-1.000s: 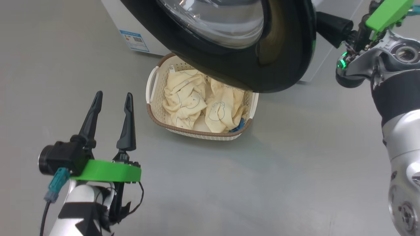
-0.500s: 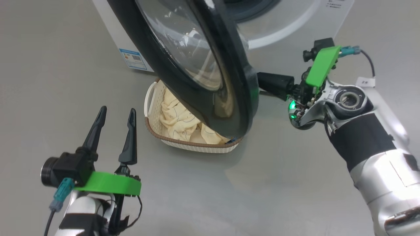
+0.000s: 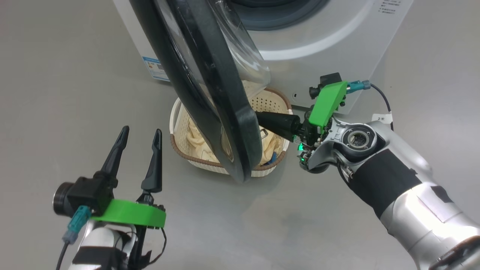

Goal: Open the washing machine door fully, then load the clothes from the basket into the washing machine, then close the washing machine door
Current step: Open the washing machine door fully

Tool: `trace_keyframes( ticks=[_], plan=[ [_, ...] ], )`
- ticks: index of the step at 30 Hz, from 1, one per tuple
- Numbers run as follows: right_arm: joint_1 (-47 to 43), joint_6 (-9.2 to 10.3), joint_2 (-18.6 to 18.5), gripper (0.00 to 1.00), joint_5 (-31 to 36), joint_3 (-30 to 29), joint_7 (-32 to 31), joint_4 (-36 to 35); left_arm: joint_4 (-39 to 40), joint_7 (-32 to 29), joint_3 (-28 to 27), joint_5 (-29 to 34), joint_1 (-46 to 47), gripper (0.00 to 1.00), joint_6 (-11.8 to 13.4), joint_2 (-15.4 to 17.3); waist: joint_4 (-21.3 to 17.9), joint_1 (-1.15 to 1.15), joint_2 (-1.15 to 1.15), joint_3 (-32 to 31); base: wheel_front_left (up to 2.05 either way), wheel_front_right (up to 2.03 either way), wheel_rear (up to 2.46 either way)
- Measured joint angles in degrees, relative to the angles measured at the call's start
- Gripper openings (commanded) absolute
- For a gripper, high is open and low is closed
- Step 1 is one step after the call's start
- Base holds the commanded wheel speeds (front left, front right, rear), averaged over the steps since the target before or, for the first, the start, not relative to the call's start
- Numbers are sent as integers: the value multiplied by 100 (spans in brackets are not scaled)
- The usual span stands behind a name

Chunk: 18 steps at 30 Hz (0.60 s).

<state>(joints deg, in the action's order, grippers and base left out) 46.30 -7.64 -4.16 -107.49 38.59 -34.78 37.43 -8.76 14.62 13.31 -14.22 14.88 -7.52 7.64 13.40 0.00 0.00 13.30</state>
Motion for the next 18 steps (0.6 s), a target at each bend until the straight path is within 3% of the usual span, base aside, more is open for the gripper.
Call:
trace_keyframes(
  ticks=[18],
  plan=[
    [308, 0, -3, 0, -1209, 1603, 831, -328, -52, 0, 3, -1, 2, 100, 0, -76, -51, 0, 0, 60, 0, 0, 0]
  ],
)
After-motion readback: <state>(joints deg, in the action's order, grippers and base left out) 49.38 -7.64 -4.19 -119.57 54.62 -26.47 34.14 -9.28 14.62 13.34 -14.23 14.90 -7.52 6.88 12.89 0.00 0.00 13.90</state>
